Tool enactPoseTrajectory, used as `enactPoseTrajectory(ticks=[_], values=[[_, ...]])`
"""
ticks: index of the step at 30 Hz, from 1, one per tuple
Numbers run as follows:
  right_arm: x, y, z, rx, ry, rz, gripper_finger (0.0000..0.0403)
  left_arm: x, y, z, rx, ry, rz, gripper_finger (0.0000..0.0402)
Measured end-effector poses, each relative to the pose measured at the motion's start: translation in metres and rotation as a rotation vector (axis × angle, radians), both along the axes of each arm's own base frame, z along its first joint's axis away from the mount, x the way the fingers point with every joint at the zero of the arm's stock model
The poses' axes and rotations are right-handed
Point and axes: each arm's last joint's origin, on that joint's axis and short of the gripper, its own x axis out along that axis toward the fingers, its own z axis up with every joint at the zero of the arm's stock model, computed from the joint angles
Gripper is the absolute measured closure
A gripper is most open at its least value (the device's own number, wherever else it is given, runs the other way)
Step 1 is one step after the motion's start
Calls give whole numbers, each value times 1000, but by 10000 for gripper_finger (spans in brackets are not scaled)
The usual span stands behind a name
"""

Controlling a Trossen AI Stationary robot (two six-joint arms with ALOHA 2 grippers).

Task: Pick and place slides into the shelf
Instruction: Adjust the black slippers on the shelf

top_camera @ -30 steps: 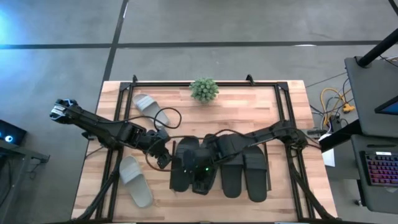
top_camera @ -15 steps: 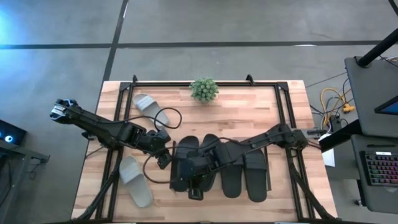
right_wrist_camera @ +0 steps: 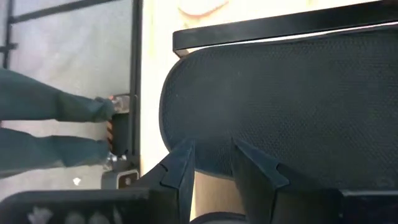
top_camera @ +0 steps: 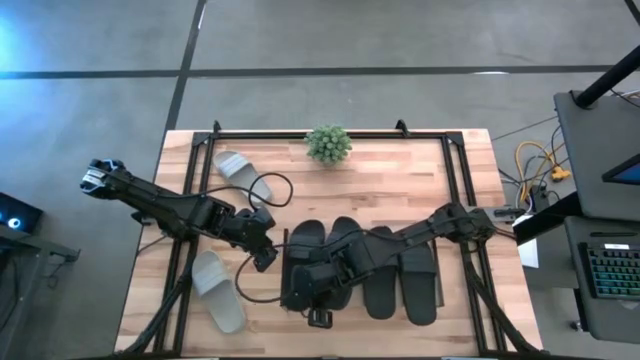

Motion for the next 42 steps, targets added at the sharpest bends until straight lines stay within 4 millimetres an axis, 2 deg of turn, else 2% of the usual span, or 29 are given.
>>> enactPoseTrajectory(ticks=[5, 11, 15, 22, 30, 37, 42], values=[[-11, -5, 15, -46, 41, -31, 305, 2, -1, 2, -5, -25, -3, 239], [-20, -4, 13, -76, 127, -42, 305, 4, -1, 3, -5, -57, -15, 239], [-22, 2, 22, -64, 72, -38, 305, 4, -1, 3, -5, -56, -15, 239], [-12, 7, 39, -5, -106, -50, 305, 4, -1, 3, -5, -56, -15, 239], [0, 12, 12, 4, -39, -23, 305, 4, -1, 3, -6, -56, -15, 239], [-10, 13, 7, 0, 76, -14, 305, 4, -1, 3, -5, -56, -15, 239], [-14, 17, 8, -6, 91, -10, 305, 4, -1, 3, -5, -56, -14, 239]])
